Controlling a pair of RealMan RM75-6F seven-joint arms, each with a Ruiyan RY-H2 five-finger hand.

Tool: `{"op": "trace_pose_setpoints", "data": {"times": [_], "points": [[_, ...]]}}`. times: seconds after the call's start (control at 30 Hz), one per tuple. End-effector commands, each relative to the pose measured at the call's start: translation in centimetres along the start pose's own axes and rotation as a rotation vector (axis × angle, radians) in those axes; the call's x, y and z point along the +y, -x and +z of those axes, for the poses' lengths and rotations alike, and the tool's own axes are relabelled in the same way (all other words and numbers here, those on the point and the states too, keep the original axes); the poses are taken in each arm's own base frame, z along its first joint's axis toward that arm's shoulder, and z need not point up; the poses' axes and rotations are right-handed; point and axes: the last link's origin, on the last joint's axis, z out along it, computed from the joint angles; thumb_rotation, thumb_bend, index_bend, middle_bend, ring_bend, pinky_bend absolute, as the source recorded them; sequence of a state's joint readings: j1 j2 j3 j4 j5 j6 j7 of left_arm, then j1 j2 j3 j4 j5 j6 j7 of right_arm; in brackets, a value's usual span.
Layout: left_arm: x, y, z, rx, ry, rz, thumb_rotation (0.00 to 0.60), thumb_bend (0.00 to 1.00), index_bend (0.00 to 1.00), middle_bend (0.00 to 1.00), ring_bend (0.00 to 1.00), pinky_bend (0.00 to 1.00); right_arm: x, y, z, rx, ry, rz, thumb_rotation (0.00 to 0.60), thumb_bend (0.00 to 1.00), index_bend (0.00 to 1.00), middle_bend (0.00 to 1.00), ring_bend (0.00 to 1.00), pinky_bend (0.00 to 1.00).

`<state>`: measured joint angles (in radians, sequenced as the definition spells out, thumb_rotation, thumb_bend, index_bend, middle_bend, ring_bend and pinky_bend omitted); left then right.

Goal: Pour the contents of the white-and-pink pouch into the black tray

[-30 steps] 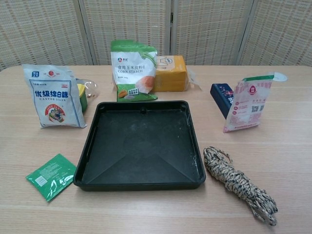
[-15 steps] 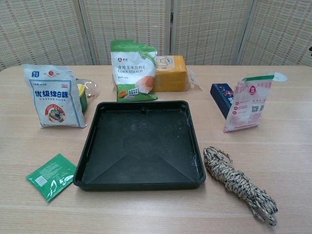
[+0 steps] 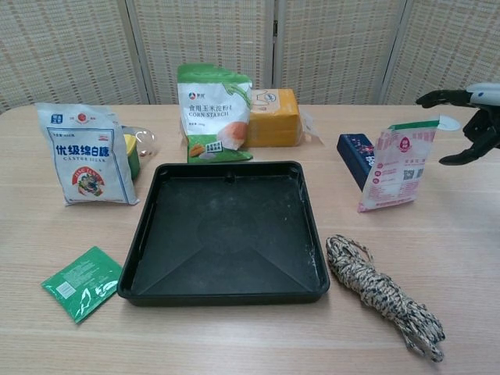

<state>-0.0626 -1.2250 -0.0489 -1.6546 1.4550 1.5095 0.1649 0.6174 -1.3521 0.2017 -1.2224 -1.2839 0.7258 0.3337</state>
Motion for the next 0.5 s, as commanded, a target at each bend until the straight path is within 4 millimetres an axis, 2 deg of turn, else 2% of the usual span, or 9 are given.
{"op": "trace_pose_setpoints", "data": {"times": [0.03, 0.17, 0.33, 0.43, 0.5], "points": [[0.0, 0.0, 0.0, 0.000, -0.001, 0.001, 0.600, 0.40, 0.05, 0.13, 0.10, 0.00, -0.4, 0.9, 0.9, -0.026, -0.005, 0.039, 0.600, 0.26, 0.01, 0.11, 0.84, 0.78], [0.0, 0.0, 0.1, -0.003, 0.000, 0.004, 0.600, 0.40, 0.05, 0.13, 0.10, 0.00, -0.5, 1.4, 1.6, -0.037, -0.011, 0.116, 0.600, 0.26, 0.05, 0.14, 0.85, 0.80], [0.1, 0.0, 0.1, -0.002, 0.000, 0.004, 0.600, 0.40, 0.05, 0.13, 0.10, 0.00, -0.7, 2.0, 2.4, -0.051, -0.023, 0.187, 0.600, 0.26, 0.16, 0.22, 0.88, 0.84], [0.0, -0.1, 0.0, 0.000, -0.003, 0.004, 0.600, 0.40, 0.05, 0.13, 0.10, 0.00, -1.0, 2.5, 2.7, -0.052, -0.037, 0.237, 0.600, 0.26, 0.28, 0.31, 0.92, 0.88], [-0.1, -0.1, -0.1, 0.000, -0.005, 0.005, 0.600, 0.40, 0.05, 0.13, 0.10, 0.00, -1.1, 2.7, 2.9, -0.035, -0.044, 0.264, 0.600, 0.27, 0.40, 0.39, 0.98, 0.93]]}}
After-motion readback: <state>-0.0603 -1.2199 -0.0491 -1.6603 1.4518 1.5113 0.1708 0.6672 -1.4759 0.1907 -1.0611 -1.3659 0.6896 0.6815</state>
